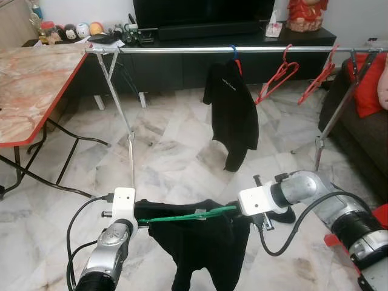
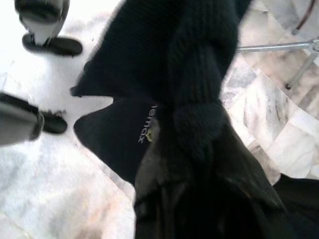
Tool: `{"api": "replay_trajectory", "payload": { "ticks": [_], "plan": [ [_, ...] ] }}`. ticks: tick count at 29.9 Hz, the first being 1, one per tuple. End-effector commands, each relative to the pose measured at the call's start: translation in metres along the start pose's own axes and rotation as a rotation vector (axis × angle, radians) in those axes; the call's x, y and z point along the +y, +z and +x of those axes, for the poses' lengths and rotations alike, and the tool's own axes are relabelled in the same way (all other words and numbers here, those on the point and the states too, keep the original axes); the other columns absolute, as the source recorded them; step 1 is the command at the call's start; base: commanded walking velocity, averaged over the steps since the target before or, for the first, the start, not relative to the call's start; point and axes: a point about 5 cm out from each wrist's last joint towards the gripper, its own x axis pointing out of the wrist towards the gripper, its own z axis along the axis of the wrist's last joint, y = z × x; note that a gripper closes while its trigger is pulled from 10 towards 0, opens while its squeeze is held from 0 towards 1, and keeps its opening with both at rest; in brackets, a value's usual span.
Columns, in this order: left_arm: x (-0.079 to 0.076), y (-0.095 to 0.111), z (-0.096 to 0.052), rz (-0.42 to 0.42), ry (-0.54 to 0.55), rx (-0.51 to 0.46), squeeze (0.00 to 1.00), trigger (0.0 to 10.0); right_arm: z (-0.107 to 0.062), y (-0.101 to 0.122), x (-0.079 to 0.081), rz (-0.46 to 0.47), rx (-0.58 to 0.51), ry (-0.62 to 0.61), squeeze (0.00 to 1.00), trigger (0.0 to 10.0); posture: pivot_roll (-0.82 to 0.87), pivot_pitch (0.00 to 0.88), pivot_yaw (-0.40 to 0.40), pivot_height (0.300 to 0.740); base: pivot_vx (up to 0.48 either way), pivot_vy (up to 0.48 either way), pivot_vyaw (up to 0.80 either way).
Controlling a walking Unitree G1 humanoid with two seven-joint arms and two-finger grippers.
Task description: Hang hanger
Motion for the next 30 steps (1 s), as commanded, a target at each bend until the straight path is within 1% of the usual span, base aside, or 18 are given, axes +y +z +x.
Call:
{"api": "replay_trajectory", "payload": {
  "ticks": [1,4,5,9,12,13,15,16,21,23,24,25,30],
  "plan": [
    [0.010,-0.003,-0.003,0.017,0.036,0.014,0.00,0.0,-0.005,-0.008,-0.003,-0.026,0.071,-0.008,0.00,0.0,-0.17,0.046,0.071,0.740,0.000,0.000,0.00],
    [0.010,-0.001,-0.003,0.019,0.031,0.010,0.00,0.0,-0.002,-0.011,-0.005,-0.040,0.114,-0.054,0.00,0.0,-0.17,0.046,0.071,0.740,0.000,0.000,0.00],
    [0.010,0.000,-0.002,0.021,0.030,0.007,0.00,0.0,-0.002,-0.013,-0.007,-0.043,0.138,-0.091,0.00,0.0,-0.17,0.046,0.071,0.740,0.000,0.000,0.00],
    [0.011,0.000,-0.002,0.022,0.028,0.008,0.00,0.0,-0.001,-0.014,-0.010,-0.031,0.159,-0.125,0.00,0.0,-0.16,0.044,0.071,0.740,0.000,0.000,0.00],
    [0.011,-0.002,-0.002,0.025,0.019,0.017,0.00,0.0,0.001,-0.012,-0.013,0.017,0.130,-0.173,0.00,0.0,-0.16,0.044,0.072,0.740,0.000,0.000,0.00],
    [0.010,-0.003,-0.003,0.027,0.015,0.020,0.00,0.0,0.003,-0.010,-0.013,0.044,0.104,-0.181,0.00,0.0,-0.16,0.044,0.072,0.740,0.000,0.000,0.00],
    [0.009,-0.003,-0.003,0.028,0.013,0.021,0.00,0.0,0.004,-0.010,-0.012,0.031,0.112,-0.173,0.00,0.0,-0.16,0.044,0.072,0.740,0.000,0.000,0.00],
    [0.008,-0.003,-0.003,0.029,0.010,0.022,0.00,0.0,0.005,-0.012,-0.011,0.014,0.134,-0.170,0.00,0.0,-0.16,0.042,0.071,0.740,0.000,0.000,0.00],
    [0.006,-0.001,-0.002,0.031,-0.005,0.017,0.00,0.0,0.009,-0.015,-0.009,0.004,0.181,-0.164,0.00,0.0,-0.16,0.041,0.070,0.740,0.000,0.000,0.00],
    [0.004,0.005,-0.003,0.031,-0.027,0.003,0.00,0.0,0.014,-0.019,-0.004,-0.034,0.259,-0.138,0.00,0.0,-0.16,0.037,0.069,0.740,0.000,0.000,0.00],
    [0.004,0.005,-0.003,0.031,-0.027,0.003,0.00,0.0,0.014,-0.019,-0.004,-0.034,0.259,-0.138,0.00,0.0,-0.16,0.037,0.069,0.740,0.000,0.000,0.00],
    [0.004,0.009,-0.002,0.030,-0.030,-0.006,0.00,0.0,0.016,-0.022,-0.002,-0.044,0.297,-0.139,0.00,0.0,-0.16,0.037,0.069,0.740,0.000,0.000,0.00],
    [0.004,0.012,-0.002,0.030,-0.032,-0.013,0.00,0.0,0.018,-0.023,-0.002,-0.049,0.318,-0.150,0.00,0.0,-0.16,0.037,0.069,0.740,0.000,0.000,0.00]
  ]
}}
